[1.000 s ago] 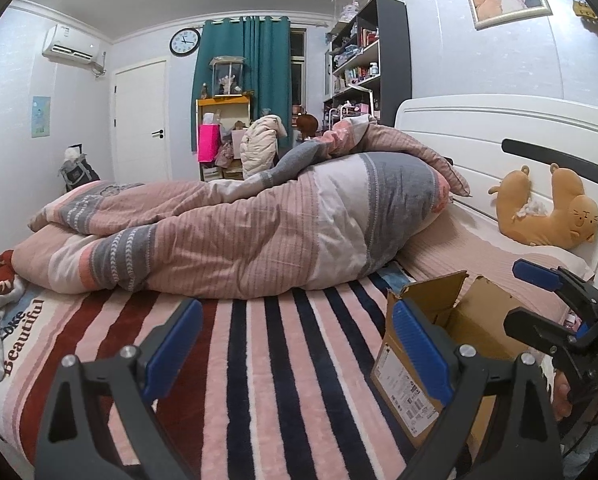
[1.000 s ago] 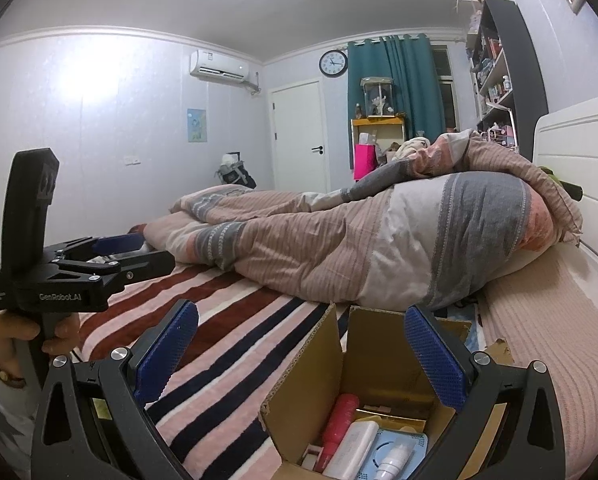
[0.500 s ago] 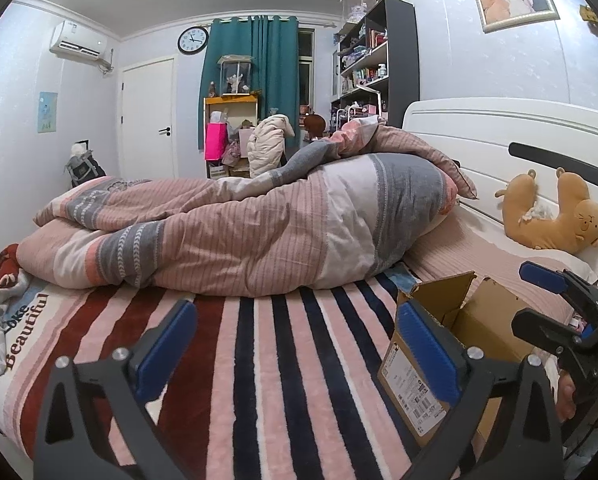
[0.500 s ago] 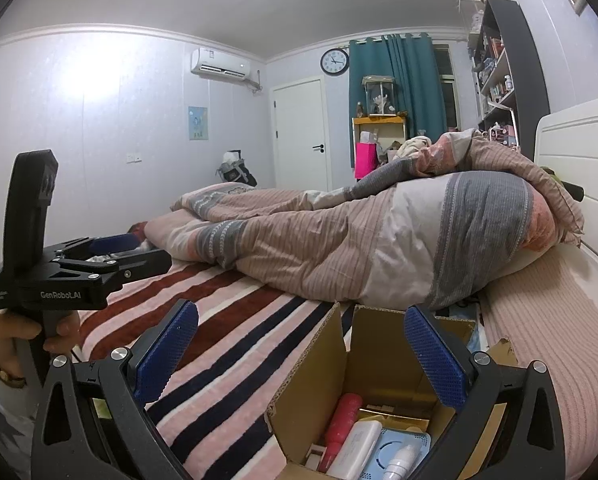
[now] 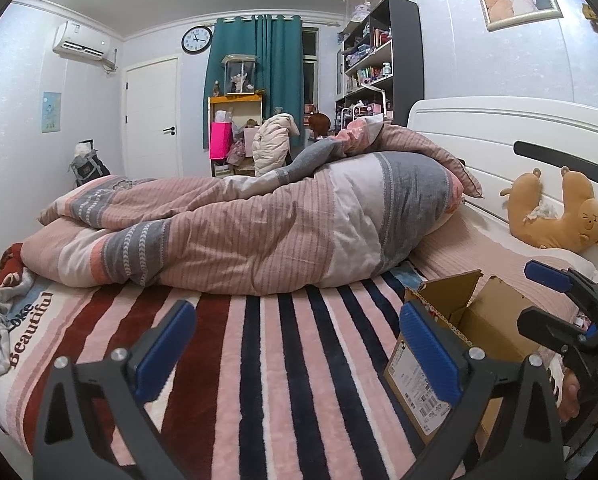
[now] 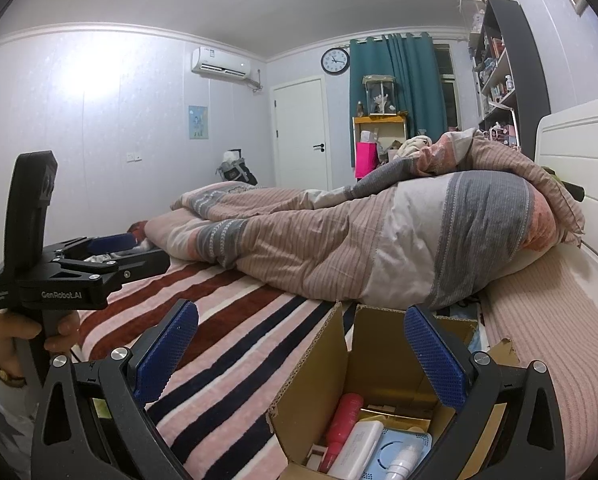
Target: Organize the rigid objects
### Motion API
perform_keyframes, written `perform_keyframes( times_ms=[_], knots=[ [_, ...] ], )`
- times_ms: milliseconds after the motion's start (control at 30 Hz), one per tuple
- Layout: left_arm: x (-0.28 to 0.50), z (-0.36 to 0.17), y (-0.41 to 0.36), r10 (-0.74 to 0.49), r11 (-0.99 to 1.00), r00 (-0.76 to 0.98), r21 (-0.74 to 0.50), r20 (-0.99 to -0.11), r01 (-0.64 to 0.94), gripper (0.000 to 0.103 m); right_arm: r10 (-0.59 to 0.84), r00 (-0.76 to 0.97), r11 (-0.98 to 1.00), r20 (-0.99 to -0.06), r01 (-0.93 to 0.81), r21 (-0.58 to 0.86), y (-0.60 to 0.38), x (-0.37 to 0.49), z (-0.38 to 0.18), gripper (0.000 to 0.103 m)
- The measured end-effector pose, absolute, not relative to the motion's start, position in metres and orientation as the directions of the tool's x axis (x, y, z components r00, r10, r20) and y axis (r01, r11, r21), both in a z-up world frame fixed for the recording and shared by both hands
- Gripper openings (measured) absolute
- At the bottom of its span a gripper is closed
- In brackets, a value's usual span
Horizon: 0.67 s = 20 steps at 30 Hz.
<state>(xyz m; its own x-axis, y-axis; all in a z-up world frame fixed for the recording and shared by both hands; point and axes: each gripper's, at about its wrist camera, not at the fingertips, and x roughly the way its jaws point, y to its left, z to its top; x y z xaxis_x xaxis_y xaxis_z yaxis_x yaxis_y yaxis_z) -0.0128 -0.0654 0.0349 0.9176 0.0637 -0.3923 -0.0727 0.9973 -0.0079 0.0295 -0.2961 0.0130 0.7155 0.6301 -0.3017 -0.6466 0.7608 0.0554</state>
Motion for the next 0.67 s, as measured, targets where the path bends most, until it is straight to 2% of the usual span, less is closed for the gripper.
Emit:
perform_keyframes(
  times_ms=[667],
  knots=[
    [-0.0130, 0.0348, -0.0662, 0.065, 0.997, 0.918, -0.008, -0.392, -0.074, 0.101, 0.627, 0.716, 0.763, -0.308, -0.643, 0.057, -0.2964, 0.0299, 0.0116, 0.103]
  ],
)
